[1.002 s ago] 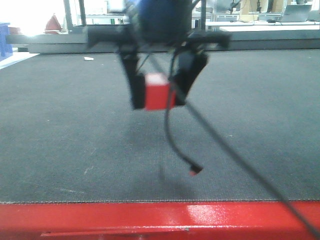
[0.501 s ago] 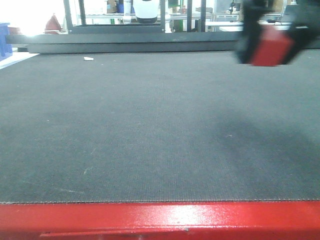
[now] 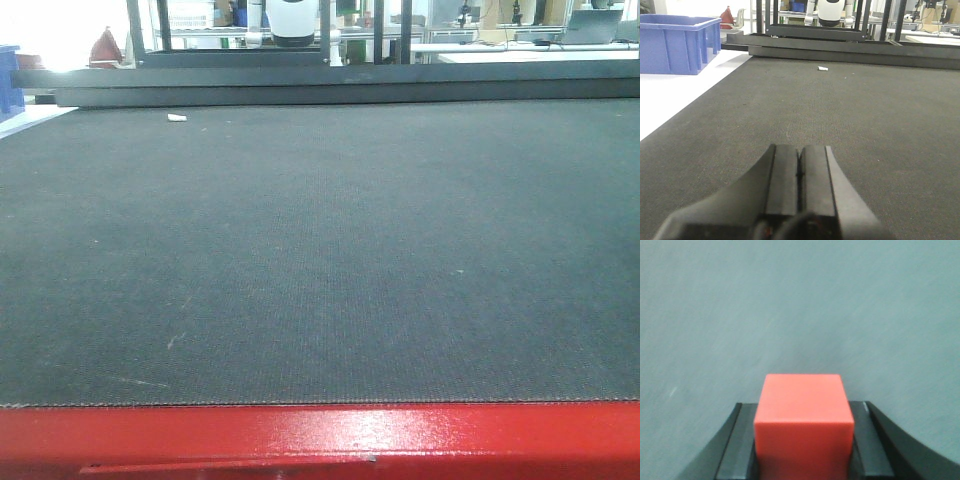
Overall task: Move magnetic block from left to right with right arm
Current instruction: 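Lift the red cube with the right gripper and raise it, then hold the red cube in the right gripper while backing away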
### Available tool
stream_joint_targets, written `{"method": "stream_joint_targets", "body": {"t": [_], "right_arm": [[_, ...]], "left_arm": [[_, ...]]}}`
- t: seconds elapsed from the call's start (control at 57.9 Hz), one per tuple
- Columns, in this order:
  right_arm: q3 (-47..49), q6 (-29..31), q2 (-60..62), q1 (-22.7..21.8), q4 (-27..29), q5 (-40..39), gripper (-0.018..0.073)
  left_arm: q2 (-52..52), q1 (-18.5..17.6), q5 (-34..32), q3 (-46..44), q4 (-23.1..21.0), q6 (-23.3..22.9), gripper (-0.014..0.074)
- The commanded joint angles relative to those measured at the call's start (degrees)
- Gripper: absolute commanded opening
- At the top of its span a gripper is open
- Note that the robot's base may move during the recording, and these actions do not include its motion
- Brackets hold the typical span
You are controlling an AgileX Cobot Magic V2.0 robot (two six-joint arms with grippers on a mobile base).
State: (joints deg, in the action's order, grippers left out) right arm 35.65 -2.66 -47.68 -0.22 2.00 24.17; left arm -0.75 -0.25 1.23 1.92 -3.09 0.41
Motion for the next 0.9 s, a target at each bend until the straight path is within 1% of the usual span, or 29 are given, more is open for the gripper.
{"method": "stream_joint_targets", "body": {"t": [0.0, 0.173, 0.294, 0.449, 0.605, 0.881], "right_arm": [[-2.4, 1.3, 4.7, -0.8, 0.3, -11.2, 0.0328], [-10.6, 1.3, 13.4, -0.8, -1.0, -21.7, 0.0328], [-14.9, 1.3, 19.7, -0.8, -2.3, -25.0, 0.0328], [-17.6, 1.3, 27.4, -0.8, -2.4, -24.8, 0.0328], [-17.9, 1.3, 32.9, -0.8, -2.4, -24.2, 0.0328], [-17.9, 1.3, 35.0, -0.8, -2.4, -24.2, 0.0328]], "left_arm": [[-0.6, -0.3, -4.5, 0.4, -0.1, -0.4, -0.0126], [-0.6, -0.3, -4.5, 0.4, -0.1, -0.4, -0.0126], [-0.6, -0.3, -4.5, 0.4, -0.1, -0.4, -0.0126], [-0.6, -0.3, -4.5, 0.4, -0.1, -0.4, -0.0126], [-0.6, -0.3, -4.5, 0.4, -0.1, -0.4, -0.0126], [-0.6, -0.3, -4.5, 0.4, -0.1, -0.4, -0.0126]]}}
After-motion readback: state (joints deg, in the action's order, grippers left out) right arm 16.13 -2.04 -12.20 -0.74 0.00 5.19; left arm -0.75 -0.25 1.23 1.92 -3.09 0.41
